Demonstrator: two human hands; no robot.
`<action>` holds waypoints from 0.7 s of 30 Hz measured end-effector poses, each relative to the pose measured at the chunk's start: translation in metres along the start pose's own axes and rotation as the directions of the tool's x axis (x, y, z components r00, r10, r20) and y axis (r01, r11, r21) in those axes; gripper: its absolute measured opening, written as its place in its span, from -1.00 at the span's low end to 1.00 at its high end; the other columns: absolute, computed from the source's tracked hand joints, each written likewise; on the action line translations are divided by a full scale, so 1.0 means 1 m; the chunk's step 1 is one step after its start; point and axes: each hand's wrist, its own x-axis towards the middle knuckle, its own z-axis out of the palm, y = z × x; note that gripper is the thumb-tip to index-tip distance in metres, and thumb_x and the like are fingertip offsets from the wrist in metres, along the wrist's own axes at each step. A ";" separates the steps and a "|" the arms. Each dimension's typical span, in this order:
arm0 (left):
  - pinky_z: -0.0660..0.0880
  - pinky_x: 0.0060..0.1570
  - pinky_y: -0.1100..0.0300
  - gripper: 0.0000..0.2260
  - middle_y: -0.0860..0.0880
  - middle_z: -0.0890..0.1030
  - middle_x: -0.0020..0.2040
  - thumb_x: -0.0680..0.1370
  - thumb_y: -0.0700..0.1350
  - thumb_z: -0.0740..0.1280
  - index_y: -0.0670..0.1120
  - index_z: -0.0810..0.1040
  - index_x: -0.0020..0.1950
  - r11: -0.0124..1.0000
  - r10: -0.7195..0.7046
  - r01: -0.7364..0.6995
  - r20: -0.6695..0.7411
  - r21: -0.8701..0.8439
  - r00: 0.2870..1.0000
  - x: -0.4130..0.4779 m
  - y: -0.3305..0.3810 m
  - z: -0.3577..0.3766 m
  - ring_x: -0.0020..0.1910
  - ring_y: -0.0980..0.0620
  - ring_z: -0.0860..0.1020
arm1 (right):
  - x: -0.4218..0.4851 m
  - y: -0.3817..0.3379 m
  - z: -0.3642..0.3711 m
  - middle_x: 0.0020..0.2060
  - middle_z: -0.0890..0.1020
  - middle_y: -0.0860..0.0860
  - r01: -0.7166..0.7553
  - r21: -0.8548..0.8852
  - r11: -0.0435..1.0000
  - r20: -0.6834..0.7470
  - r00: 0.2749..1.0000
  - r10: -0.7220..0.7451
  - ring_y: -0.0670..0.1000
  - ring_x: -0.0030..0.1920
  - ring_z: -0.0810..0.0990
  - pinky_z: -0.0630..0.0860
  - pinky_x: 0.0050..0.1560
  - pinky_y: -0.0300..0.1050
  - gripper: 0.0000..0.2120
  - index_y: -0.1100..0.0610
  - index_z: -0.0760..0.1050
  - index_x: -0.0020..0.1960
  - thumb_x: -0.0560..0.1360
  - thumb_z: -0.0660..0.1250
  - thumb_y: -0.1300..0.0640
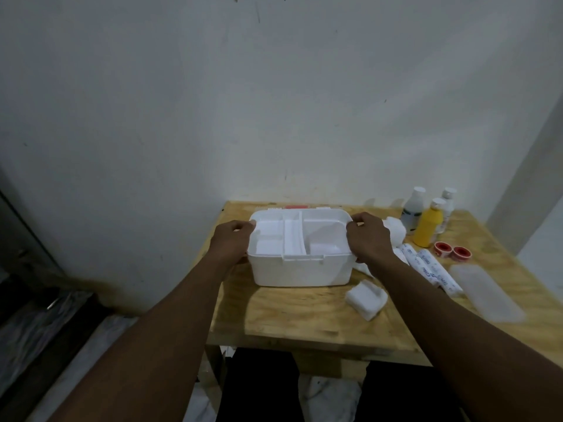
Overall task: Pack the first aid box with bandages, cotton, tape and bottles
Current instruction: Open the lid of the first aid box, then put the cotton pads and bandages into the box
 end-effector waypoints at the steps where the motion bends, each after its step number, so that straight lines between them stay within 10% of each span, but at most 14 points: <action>1: 0.64 -0.07 0.03 -0.80 -0.07 0.62 0.10 0.62 0.05 0.31 -0.04 0.61 0.12 1.000 -0.004 0.004 -0.008 0.003 1.000 0.004 0.001 0.001 0.00 -0.05 0.60 | 0.003 -0.001 0.003 0.14 0.59 0.09 0.002 -0.002 1.000 -0.012 1.000 -0.002 0.06 -0.03 0.53 0.64 0.01 0.16 -0.70 0.13 0.51 0.27 0.58 0.18 0.11; 21: 0.62 0.06 -0.06 -0.82 -0.03 0.65 -0.01 0.63 0.06 0.31 -0.03 0.59 0.07 0.995 -0.061 0.065 0.059 -0.071 0.996 0.013 0.004 0.011 0.05 -0.13 0.63 | 0.019 0.019 -0.032 -0.01 0.67 0.10 0.042 -0.033 0.999 -0.112 0.993 -0.046 0.17 0.05 0.62 0.56 0.12 0.16 -0.59 0.11 0.59 0.01 0.54 0.12 -0.15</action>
